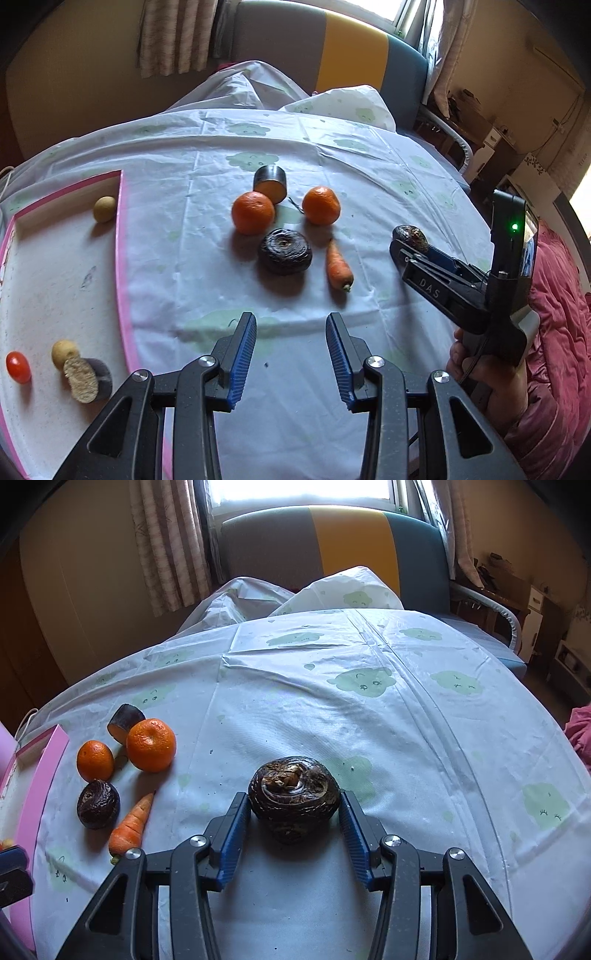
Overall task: Organize fruits
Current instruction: 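Grasp the orange carrot with the left gripper, then carry the carrot into the tray and open the left gripper, then carry the dark taro into the tray and open the right gripper, then grasp the mandarin orange on the sheet with the right gripper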
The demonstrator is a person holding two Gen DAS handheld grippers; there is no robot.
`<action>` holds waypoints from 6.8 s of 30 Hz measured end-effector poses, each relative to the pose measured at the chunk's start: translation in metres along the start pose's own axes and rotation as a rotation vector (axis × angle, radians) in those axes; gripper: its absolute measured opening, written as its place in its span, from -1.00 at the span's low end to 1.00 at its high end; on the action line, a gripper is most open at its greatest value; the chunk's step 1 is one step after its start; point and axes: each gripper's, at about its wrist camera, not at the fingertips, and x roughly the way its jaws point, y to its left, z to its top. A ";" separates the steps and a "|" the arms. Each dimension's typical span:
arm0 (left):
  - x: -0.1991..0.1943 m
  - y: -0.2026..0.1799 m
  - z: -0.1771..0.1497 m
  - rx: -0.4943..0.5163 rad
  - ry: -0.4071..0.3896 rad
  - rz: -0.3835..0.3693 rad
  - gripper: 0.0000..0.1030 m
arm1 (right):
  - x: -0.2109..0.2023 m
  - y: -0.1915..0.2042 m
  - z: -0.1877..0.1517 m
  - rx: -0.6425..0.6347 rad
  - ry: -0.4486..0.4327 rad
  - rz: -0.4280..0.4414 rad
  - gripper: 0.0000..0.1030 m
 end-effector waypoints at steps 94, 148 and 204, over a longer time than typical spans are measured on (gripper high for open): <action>-0.048 0.170 -0.045 -0.336 -0.124 0.342 -0.61 | 0.003 0.011 0.000 -0.060 0.006 -0.060 0.01; -0.111 0.181 -0.073 -0.361 -0.239 0.366 -0.48 | -0.035 0.310 -0.029 -0.617 0.089 0.467 -0.07; -0.106 0.106 -0.071 -0.162 -0.206 0.267 -0.42 | -0.061 0.077 -0.025 -0.128 -0.027 0.073 0.31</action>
